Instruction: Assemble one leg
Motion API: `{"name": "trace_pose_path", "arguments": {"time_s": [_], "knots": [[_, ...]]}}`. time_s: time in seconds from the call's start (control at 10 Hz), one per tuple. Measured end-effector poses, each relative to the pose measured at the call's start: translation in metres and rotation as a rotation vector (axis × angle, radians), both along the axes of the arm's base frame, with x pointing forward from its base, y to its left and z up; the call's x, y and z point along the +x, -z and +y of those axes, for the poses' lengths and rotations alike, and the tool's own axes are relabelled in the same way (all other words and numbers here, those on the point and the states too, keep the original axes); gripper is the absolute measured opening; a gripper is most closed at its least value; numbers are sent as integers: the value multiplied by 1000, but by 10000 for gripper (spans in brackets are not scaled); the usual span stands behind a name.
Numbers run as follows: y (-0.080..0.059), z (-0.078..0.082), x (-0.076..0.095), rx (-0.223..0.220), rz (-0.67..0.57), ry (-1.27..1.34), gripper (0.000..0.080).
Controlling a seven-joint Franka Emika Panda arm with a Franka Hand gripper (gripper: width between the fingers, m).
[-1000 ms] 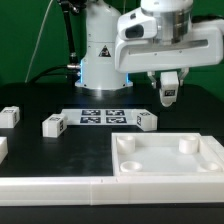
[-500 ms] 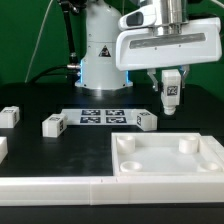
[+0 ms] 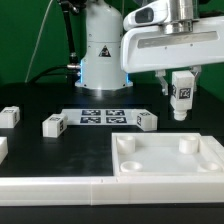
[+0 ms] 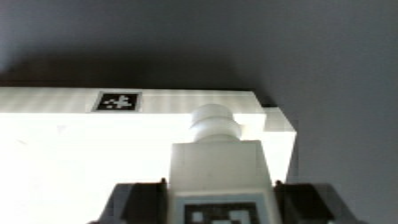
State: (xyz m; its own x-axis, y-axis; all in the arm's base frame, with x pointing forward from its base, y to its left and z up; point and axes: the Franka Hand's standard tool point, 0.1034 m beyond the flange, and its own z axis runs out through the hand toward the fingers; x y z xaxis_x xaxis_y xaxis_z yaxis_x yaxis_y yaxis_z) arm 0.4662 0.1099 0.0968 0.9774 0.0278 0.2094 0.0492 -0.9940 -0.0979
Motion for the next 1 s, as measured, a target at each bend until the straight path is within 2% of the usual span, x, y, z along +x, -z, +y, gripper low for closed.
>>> {"name": "trace_pose_path", "arguments": {"time_s": [0.4, 0.5, 0.6, 0.7, 1.0], "knots": [[1, -1, -1, -1, 4, 1, 288], [-4, -3, 8, -6, 20, -28, 288], [-15, -4, 34, -3, 5, -38, 288], [-18, -2, 54, 3, -16, -39, 288], [-13, 3, 91, 10, -50, -66, 288]]}}
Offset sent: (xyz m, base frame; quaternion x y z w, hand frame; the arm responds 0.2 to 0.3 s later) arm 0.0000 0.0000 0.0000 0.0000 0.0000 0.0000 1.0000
